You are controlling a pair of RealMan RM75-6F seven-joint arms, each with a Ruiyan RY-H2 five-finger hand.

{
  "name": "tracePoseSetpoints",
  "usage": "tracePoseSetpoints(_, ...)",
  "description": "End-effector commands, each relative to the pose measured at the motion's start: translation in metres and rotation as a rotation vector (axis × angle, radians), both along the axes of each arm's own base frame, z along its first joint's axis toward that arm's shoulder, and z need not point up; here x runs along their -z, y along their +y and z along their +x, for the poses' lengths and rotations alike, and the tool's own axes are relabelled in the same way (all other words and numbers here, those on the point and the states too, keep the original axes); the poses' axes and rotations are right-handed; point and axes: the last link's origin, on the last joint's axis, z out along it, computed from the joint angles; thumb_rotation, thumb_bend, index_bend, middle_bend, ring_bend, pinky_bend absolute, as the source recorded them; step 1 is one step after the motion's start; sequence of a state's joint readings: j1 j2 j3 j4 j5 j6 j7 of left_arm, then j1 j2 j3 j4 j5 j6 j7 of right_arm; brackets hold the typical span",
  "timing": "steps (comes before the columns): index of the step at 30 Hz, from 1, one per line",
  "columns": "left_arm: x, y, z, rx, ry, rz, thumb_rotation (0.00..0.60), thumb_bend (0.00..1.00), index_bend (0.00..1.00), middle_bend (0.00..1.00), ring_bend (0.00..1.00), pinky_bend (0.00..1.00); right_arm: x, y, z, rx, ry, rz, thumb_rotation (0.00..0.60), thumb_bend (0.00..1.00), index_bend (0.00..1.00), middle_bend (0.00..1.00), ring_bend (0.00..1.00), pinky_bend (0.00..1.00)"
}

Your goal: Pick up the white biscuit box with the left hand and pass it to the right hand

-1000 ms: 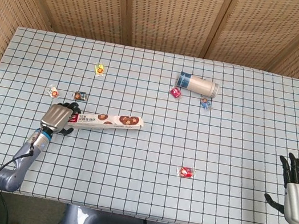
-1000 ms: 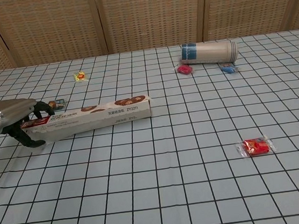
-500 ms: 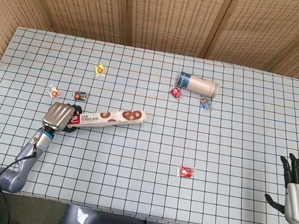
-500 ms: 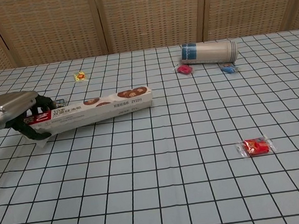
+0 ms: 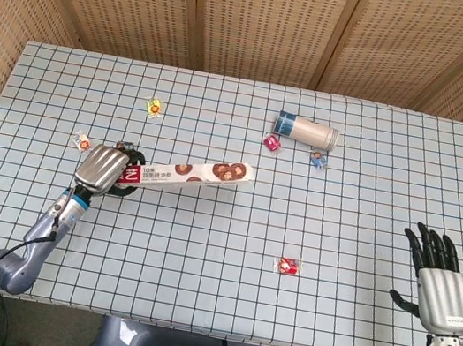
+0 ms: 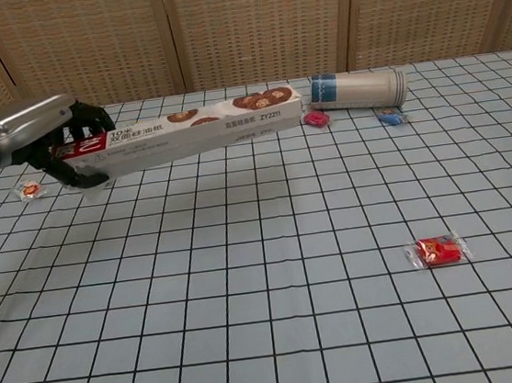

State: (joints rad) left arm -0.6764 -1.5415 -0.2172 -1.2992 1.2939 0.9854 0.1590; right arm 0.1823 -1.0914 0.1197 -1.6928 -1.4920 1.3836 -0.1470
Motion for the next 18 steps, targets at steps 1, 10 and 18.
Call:
tracePoseSetpoints(1,0.004,0.007,0.033,0.015,-0.051,-0.032,0.6,0.48,0.75,0.58,0.54,0.62,0.0,-0.021,0.032,-0.076,0.022,0.065,0.6,0.0,0.0,0.0,0.0,0.0)
tracePoseSetpoints(10,0.028,0.011,0.092,0.071,-0.073,-0.072,0.6,0.47,0.75,0.58,0.54,0.62,0.022,-0.06,0.093,-0.166,0.079,0.187,0.6,0.0,0.0,0.0,0.0,0.0)
tracePoseSetpoints(18,0.05,0.009,0.129,0.097,-0.089,-0.099,0.6,0.46,0.75,0.58,0.54,0.62,0.047,-0.092,0.126,-0.171,0.079,0.251,0.6,0.0,0.0,0.0,0.0,0.0)
